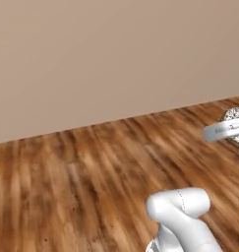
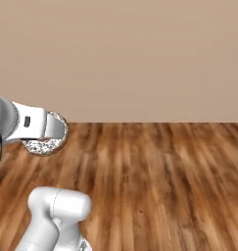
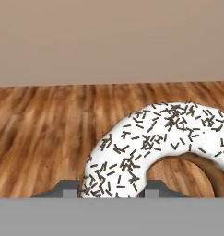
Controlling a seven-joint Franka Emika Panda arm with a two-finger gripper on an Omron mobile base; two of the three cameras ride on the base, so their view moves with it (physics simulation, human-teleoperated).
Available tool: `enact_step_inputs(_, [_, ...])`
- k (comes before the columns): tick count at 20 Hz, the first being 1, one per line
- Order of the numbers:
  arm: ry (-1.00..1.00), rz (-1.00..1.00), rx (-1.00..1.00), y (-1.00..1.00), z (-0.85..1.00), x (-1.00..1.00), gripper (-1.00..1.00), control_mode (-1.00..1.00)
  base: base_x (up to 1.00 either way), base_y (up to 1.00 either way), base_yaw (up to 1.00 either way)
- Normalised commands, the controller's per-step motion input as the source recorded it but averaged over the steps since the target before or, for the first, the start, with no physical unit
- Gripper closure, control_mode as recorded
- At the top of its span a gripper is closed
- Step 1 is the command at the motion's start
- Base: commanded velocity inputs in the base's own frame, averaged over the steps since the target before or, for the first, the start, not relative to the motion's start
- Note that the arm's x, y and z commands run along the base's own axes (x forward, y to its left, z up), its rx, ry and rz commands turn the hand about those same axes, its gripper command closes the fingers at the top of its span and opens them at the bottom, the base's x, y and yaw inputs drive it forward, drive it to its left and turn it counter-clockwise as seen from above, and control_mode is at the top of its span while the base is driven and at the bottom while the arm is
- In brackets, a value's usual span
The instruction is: Take the donuts from the fridge and place them on the empty tray on the dining counter.
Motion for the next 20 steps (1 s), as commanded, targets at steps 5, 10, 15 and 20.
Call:
enact_step_inputs(5, [0.0, 0.0, 0.0, 0.0, 0.0, 0.0, 1.0, 1.0, 0.86, 0.65, -0.74])
enact_step_inputs(10, [0.0, 0.0, 0.0, 0.0, 0.0, 0.0, 1.0, 1.0, 0.25, 0.27, -0.98])
enact_step_inputs(15, [0.0, 0.0, 0.0, 0.0, 0.0, 0.0, 1.0, 1.0, 0.4, 0.42, -0.89])
enact_step_inputs(20, [0.0, 0.0, 0.0, 0.0, 0.0, 0.0, 1.0, 1.0, 1.0, 0.98, -0.24])
